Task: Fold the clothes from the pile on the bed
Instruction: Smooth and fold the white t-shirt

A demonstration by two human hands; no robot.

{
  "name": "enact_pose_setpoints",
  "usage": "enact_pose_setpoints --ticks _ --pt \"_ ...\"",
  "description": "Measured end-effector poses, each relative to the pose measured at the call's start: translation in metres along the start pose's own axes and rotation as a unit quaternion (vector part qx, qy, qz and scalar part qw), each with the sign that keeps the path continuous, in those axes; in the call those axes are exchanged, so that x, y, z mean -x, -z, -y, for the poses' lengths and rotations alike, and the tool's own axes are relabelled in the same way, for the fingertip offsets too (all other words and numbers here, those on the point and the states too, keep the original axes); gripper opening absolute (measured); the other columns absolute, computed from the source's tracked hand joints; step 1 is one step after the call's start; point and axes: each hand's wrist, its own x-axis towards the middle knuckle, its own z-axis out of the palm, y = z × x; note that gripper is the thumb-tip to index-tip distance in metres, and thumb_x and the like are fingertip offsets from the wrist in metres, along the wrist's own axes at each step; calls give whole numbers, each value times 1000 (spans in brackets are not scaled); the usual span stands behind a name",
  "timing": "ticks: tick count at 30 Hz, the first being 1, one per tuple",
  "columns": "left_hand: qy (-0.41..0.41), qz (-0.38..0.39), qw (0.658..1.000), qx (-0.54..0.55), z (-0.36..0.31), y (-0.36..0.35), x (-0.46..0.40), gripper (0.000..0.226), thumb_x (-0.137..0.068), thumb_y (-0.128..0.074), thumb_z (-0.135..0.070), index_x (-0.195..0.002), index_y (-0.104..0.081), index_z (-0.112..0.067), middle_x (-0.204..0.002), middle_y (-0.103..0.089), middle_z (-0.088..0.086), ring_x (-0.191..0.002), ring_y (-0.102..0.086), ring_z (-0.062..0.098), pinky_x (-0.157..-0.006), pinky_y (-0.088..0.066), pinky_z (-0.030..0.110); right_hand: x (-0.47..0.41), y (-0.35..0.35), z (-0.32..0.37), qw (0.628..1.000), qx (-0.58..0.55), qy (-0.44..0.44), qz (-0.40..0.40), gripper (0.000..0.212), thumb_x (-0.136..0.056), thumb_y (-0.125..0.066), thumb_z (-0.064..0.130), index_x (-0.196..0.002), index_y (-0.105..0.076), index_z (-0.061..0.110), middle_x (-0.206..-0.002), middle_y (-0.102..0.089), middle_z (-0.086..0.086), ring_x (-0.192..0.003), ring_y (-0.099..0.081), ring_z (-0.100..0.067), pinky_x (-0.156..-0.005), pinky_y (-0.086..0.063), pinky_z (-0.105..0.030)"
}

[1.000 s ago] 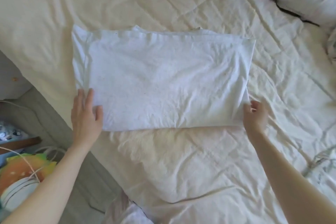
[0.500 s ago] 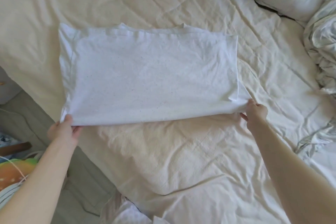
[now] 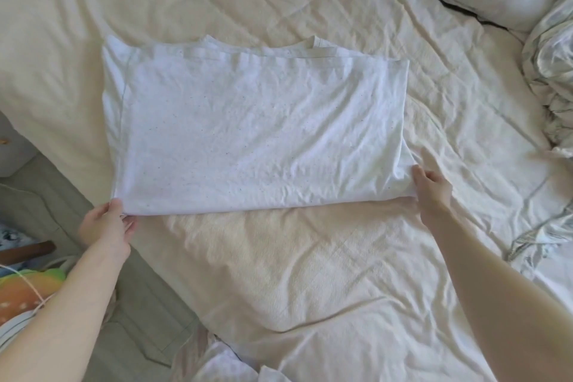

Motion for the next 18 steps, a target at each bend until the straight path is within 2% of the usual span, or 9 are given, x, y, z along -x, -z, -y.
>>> enact_pose_setpoints --ticks 2,4,5,7,9,11,13,16,18 --pt "-80 -60 983 -153 -3 -4 -3 30 -94 -49 -11 -122 -56 -3 -109 -62 16 -96 -61 30 -87 -48 39 -6 -3 6 999 -3 -28 -18 36 -92 -50 21 -109 -59 -10 -113 -61 -27 -98 -60 -36 -64 -42 -27" --pt "-215 -73 927 -299 -12 -14 -2 36 -92 -48 -6 -127 -52 -1 -125 -54 23 -115 -51 38 -96 -43 46 -9 -7 16 998 -3 -62 -29 35 -93 -45 17 -114 -57 -8 -112 -61 -23 -105 -58 -35 -59 -41 -27" --pt "-286 -62 893 -341 -17 -23 2 37 -91 -47 -4 -128 -51 0 -128 -51 25 -119 -47 39 -97 -41 49 -9 -9 22 998 1 -65 -24 33 -93 -45 19 -113 -60 -2 -104 -61 -16 -101 -58 -31 -62 -41 -27" --pt "-397 -29 832 -385 -30 -45 10 40 -91 -46 -4 -131 -49 -3 -135 -45 23 -126 -40 38 -99 -34 52 -11 -17 37 999 28 -35 12 25 -91 -47 27 -99 -65 13 -89 -56 -5 -87 -53 -23 -67 -39 -28" --pt "-471 20 769 -431 -43 -75 17 41 -92 -45 -7 -133 -48 -7 -144 -38 17 -135 -31 34 -105 -24 52 -13 -25 53 998 57 -1 37 20 -87 -48 30 -77 -59 17 -69 -53 0 -71 -50 -20 -61 -38 -27" --pt "-508 86 704 -489 -55 -110 23 39 -96 -42 -12 -135 -47 -13 -150 -31 13 -140 -22 29 -110 -13 53 -18 -32 63 996 60 24 56 15 -86 -52 26 -79 -63 19 -64 -55 5 -63 -52 -16 -57 -40 -24" --pt "-522 150 652 -529 -64 -145 30 42 -99 -36 -19 -141 -40 -18 -155 -21 8 -143 -14 26 -112 -6 54 -24 -39 70 996 45 33 73 9 -87 -56 23 -88 -65 22 -68 -59 9 -63 -54 -9 -55 -42 -21" --pt "-559 209 582 -553 -70 -195 45 44 -101 -33 -23 -145 -31 -20 -157 -13 6 -145 -8 25 -113 -5 54 -29 -42 74 995 4 30 96 9 -84 -59 19 -79 -64 24 -67 -61 10 -59 -57 -6 -46 -46 -17" --pt "-588 230 543 -553 -71 -227 60 45 -101 -32 -23 -146 -29 -19 -157 -12 5 -145 -7 24 -114 -3 54 -30 -42 73 992 -25 23 119 11 -84 -60 17 -77 -64 24 -70 -64 7 -63 -60 -10 -53 -50 -21"
